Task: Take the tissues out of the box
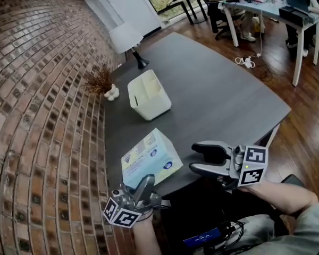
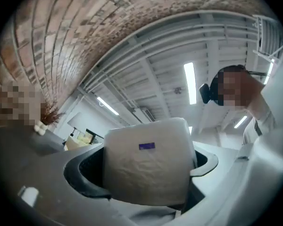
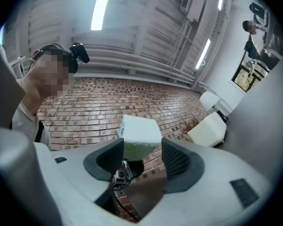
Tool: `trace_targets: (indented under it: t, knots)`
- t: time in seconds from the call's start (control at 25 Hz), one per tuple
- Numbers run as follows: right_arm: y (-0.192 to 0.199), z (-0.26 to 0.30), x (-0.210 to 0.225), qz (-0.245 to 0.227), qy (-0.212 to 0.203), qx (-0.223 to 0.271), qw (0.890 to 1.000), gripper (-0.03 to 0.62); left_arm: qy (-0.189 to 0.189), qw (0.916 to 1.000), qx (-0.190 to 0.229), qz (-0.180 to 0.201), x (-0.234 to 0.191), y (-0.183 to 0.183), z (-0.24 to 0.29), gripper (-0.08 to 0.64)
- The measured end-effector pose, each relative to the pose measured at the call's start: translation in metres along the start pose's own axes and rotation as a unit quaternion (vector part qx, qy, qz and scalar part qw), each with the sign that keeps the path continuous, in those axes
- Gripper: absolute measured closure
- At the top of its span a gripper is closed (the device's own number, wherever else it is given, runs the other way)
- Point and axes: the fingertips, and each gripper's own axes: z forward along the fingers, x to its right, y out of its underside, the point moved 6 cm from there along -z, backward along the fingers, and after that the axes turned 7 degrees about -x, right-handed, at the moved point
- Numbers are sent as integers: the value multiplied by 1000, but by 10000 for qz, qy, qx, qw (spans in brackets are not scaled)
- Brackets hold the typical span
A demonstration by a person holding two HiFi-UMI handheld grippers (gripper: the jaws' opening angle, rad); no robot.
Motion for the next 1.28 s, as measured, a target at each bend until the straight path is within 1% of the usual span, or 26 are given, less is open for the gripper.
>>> trace_targets:
  t: [0.08,0.16,0.28,0.36,0.48,0.56,0.68,0.8,1.08,1.28]
  knots:
    - [3,4,-5,-28,-67,-35,10000,325,82,9985,452,-305,12,12,-21,61]
    - [6,8,-11,-68,-136,-96,9998,325,238,9949,831,-516,23,23,-37,61]
    - [10,12,-21,-189,-265,-228,9992,325,416,9903,1152,-654,37,41,-56,61]
    - [13,12,-27,-284,-319,-302,9986,325,462,9896,1166,-706,43,51,-63,61]
    - [16,10,-29,-362,-374,-413,9978,327,349,9903,1168,-668,43,59,-73,61]
    - [20,12,-30,-386,-400,-383,9977,327,265,9907,1169,-648,36,56,-79,61]
    - [19,13,-31,-441,-434,-347,9975,327,224,9885,1272,-787,29,51,-83,61]
    - [16,12,-34,-516,-514,-414,9965,327,167,9891,1265,-735,30,50,-83,61]
    - [14,10,-40,-606,-634,-535,9947,327,247,9863,1369,-890,33,51,-81,61]
    - [11,18,-44,-777,-726,-629,9923,327,336,9861,1381,-864,34,47,-77,61]
